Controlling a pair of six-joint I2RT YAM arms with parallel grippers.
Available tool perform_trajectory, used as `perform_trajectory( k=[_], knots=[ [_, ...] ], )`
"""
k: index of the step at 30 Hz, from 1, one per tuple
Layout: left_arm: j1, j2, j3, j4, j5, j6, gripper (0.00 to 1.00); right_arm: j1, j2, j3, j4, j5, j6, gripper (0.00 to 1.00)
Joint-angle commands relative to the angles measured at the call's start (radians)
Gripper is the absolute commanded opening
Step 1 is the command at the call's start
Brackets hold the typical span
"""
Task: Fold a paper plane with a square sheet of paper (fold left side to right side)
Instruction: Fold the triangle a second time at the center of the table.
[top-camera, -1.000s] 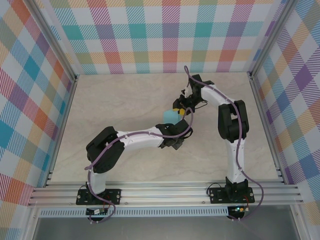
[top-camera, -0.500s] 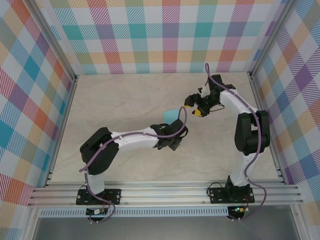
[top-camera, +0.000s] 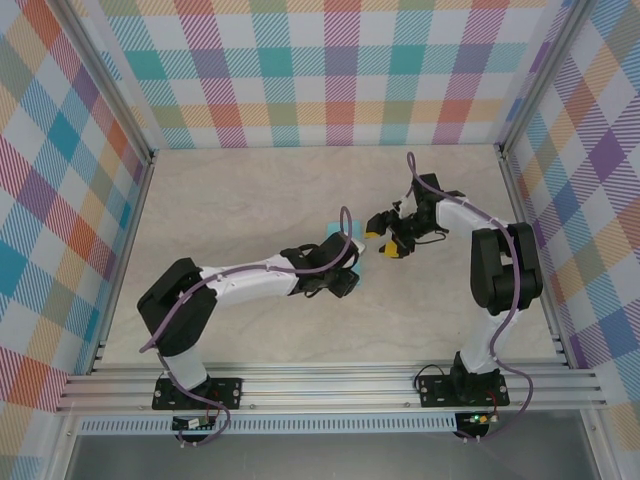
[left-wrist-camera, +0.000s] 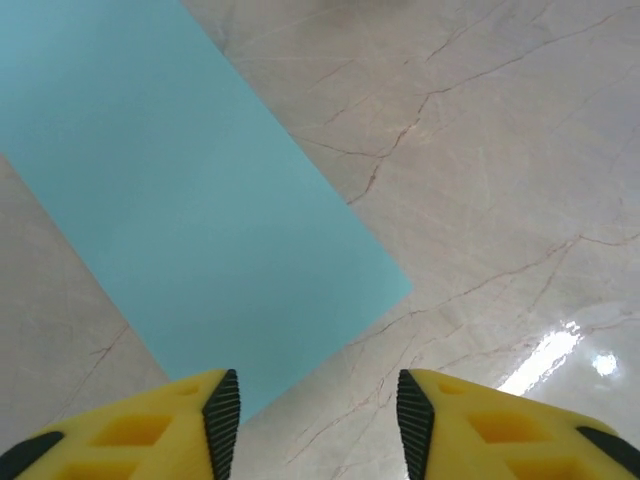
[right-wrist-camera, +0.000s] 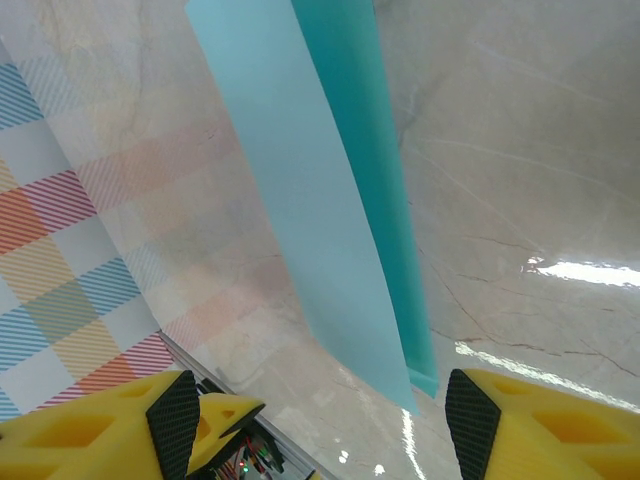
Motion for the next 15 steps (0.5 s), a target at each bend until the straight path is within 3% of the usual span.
perform_trajectory(
  k=[1,7,15],
  knots=[
    [0.015,-0.083,-0.046,0.057,-0.005,0.040,0.52,0.007,-0.006,-0.024,0.048,-0.050,-0.009,0.67],
    [0.034,-0.201,-0.151,0.132,-0.065,0.053,0.61,0.058,0.075,0.023,0.072,-0.049,-0.034,0.67],
    [0.037,-0.228,-0.169,0.120,-0.094,0.043,0.63,0.080,0.159,0.063,0.096,-0.038,-0.053,0.63]
  ],
)
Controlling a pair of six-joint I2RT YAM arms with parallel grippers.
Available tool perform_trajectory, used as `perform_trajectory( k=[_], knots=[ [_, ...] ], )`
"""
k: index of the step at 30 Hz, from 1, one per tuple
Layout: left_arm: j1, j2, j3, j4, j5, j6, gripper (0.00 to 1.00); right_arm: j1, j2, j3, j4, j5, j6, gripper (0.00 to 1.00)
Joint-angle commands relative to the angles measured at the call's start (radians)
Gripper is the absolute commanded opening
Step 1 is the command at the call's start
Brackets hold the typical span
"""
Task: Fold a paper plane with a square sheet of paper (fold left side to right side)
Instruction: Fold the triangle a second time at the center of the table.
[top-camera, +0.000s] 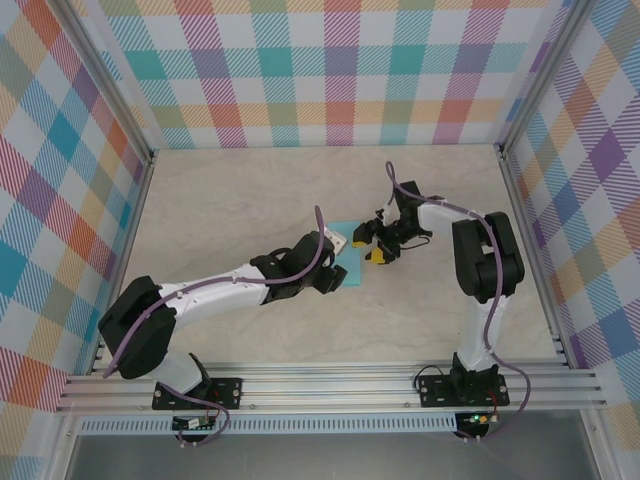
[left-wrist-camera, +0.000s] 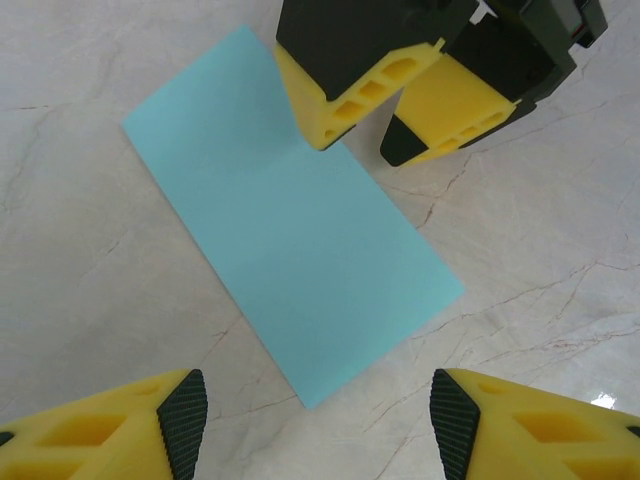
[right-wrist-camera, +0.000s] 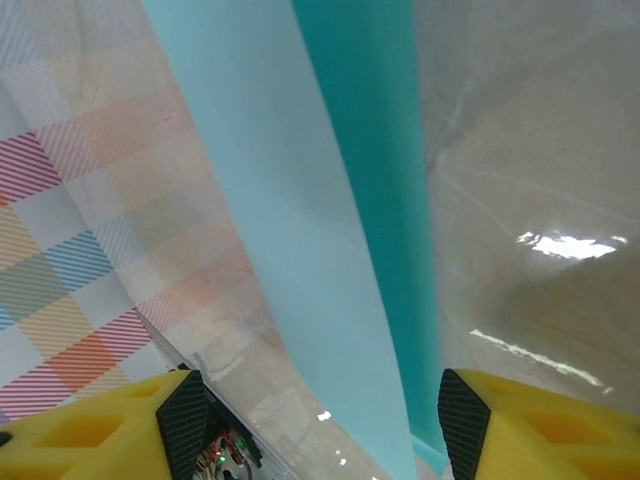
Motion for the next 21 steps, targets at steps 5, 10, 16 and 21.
perform_trajectory(
  k=[5,10,16,21],
  knots=[
    [0.005,-0.025,-0.015,0.019,-0.025,0.010,0.63,0.014,0.046,0.039,0.025,-0.014,-0.036,0.60],
    [0.005,-0.027,-0.015,0.019,-0.026,0.013,0.64,0.023,0.058,0.043,0.026,-0.014,-0.040,0.57],
    [0.006,-0.031,-0.016,0.017,-0.026,0.013,0.64,0.035,0.073,0.054,0.025,-0.015,-0.038,0.56],
    [0.006,-0.033,-0.017,0.015,-0.019,0.017,0.64,0.042,0.071,0.062,0.029,-0.025,-0.032,0.51]
  ],
)
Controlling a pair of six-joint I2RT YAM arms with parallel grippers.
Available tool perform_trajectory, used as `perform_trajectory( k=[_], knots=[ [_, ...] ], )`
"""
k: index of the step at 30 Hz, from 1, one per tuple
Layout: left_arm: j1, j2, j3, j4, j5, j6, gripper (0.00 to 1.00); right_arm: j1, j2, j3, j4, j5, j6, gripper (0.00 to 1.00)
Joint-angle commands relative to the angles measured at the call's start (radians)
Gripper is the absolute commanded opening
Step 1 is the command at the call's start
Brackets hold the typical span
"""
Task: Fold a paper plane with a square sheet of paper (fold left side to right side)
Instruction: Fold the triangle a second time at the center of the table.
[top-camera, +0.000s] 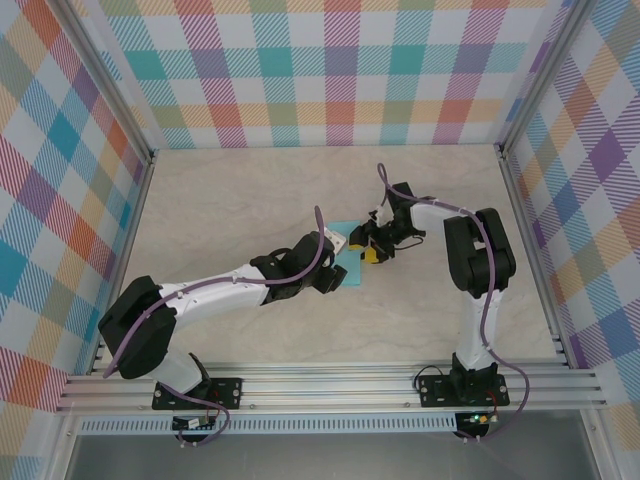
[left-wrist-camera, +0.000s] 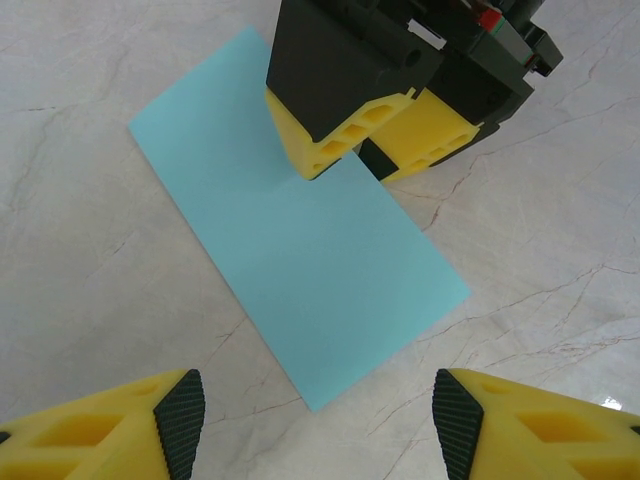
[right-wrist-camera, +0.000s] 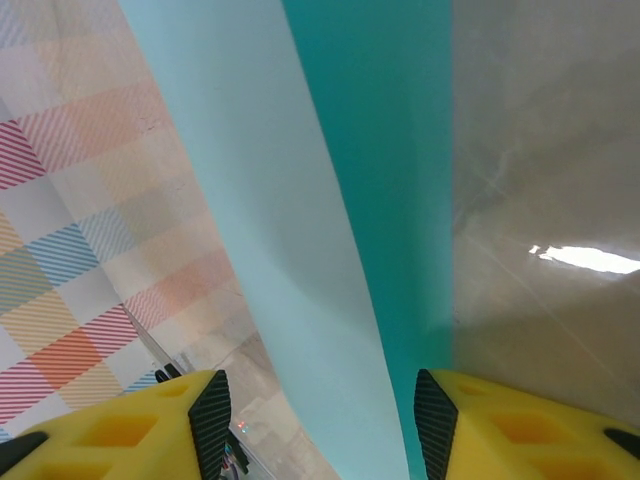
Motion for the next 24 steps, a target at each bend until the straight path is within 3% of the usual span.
perform_trajectory(
  k=[1,7,14,24],
  knots=[
    [0.006,-0.032,-0.012,0.010,-0.004,0.017,0.64,0.008,0.011,0.030,0.007,-0.029,-0.017,0.50],
    [0.004,-0.020,-0.005,0.014,0.078,0.040,0.67,0.008,-0.031,0.029,-0.003,-0.045,-0.008,0.43],
    [-0.022,0.043,0.043,-0.002,0.165,0.061,0.72,0.009,-0.075,0.029,-0.007,-0.088,0.026,0.42],
    [-0.089,0.219,0.201,-0.115,0.043,0.079,0.78,0.022,-0.082,0.052,-0.016,-0.106,0.043,0.42]
  ],
)
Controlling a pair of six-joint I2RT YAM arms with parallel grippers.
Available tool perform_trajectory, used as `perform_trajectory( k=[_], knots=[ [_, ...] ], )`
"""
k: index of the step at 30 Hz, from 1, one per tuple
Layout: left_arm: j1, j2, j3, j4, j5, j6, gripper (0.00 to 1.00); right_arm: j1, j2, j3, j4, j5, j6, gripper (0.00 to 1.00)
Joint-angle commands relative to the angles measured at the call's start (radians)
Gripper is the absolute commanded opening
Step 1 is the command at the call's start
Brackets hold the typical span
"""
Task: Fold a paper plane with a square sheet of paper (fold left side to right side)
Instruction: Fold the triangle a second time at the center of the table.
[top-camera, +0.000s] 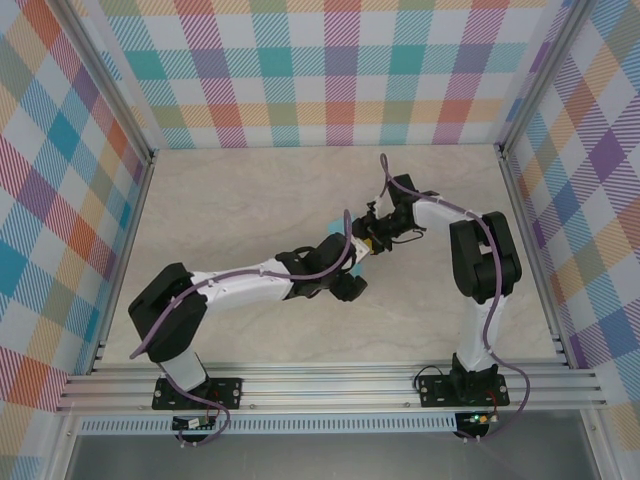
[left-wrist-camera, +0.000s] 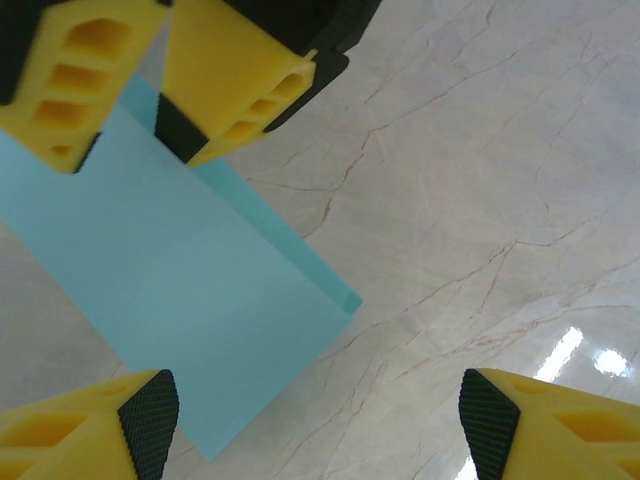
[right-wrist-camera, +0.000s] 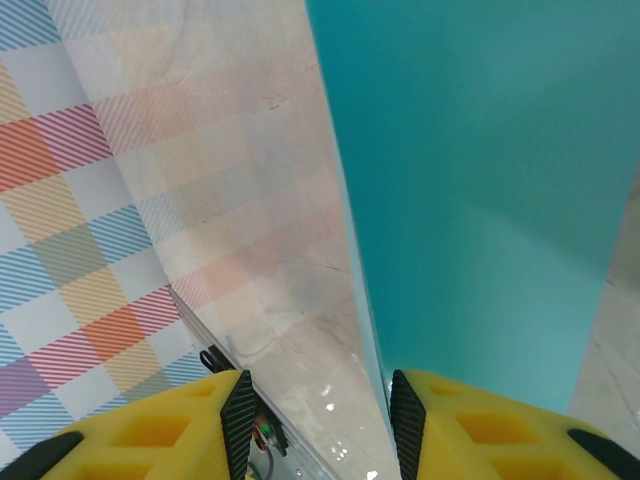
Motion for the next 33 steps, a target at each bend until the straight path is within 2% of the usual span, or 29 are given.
perform_trajectory(
  k=[1,9,18,23,33],
  knots=[
    [-0.028,0.048,0.066,-0.057,-0.068,0.022,0.79,0.015,-0.022,0.031,-0.015,-0.035,0.009,0.42],
    [-0.074,0.160,0.167,-0.181,-0.234,0.011,0.85,0.021,-0.017,0.041,-0.012,-0.033,0.016,0.42],
    [-0.088,0.246,0.231,-0.233,-0.355,-0.015,0.84,0.025,-0.011,0.042,-0.016,-0.027,0.016,0.42],
    [-0.094,0.247,0.229,-0.230,-0.362,-0.009,0.77,0.026,-0.005,0.045,-0.022,-0.017,0.013,0.42],
    [-0.103,0.214,0.204,-0.197,-0.305,0.014,0.50,0.026,0.010,0.063,-0.057,0.015,-0.002,0.41]
  ],
)
